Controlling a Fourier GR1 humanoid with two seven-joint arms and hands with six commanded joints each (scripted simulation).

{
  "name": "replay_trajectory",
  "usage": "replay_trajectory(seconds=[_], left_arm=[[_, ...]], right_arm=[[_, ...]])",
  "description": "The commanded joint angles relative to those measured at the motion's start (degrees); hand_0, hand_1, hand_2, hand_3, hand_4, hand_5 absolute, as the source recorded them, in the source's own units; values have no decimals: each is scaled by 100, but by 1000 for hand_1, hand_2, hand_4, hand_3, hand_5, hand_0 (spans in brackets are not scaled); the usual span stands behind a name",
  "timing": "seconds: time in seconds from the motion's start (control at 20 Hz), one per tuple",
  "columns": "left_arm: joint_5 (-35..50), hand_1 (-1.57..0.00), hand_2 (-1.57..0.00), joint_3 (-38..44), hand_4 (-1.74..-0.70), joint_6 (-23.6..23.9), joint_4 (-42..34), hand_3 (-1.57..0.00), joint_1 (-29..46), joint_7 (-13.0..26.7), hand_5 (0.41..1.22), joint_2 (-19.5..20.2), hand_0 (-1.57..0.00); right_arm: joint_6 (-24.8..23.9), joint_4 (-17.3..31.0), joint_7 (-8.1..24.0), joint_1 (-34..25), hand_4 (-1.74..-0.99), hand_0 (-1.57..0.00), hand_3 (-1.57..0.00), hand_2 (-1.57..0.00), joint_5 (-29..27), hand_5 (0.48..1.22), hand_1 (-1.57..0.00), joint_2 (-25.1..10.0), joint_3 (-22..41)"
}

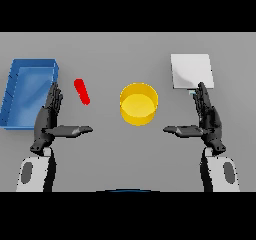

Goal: Pick up the red beaker and tilt it to pour out 1 green nut into yellow bowl. Pick up the yellow bowl and place it on the metallic measuring scale.

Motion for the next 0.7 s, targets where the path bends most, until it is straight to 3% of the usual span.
replay_trajectory(seconds=[0.0,0.25,0.35,0.55,0.65], left_arm=[[3,1,1,-6,-1202,-3,-23,1,33,-21,677,0,1],[16,1,1,-82,-1202,-73,-252,1,339,-75,677,17,1],[-300,1,1,-350,-1203,-246,-668,1,685,-311,677,296,1],[-529,1,1,-565,-1197,-227,-1032,1,840,21,668,364,1],[-587,1,1,-579,-1184,-220,-1020,1,858,112,660,389,1]], right_arm=[[-2,1,-2,-1,-1177,1,1,1,-6,572,1,-6,-7],[20,25,-3,-30,-1177,1,1,1,-44,572,1,-52,-44],[-86,-221,-274,155,-1178,1,1,1,658,573,1,-407,229],[-55,-436,-303,346,-1194,1,1,1,951,583,1,-519,435],[11,-419,-196,281,-1206,1,1,1,814,585,1,-546,361]])
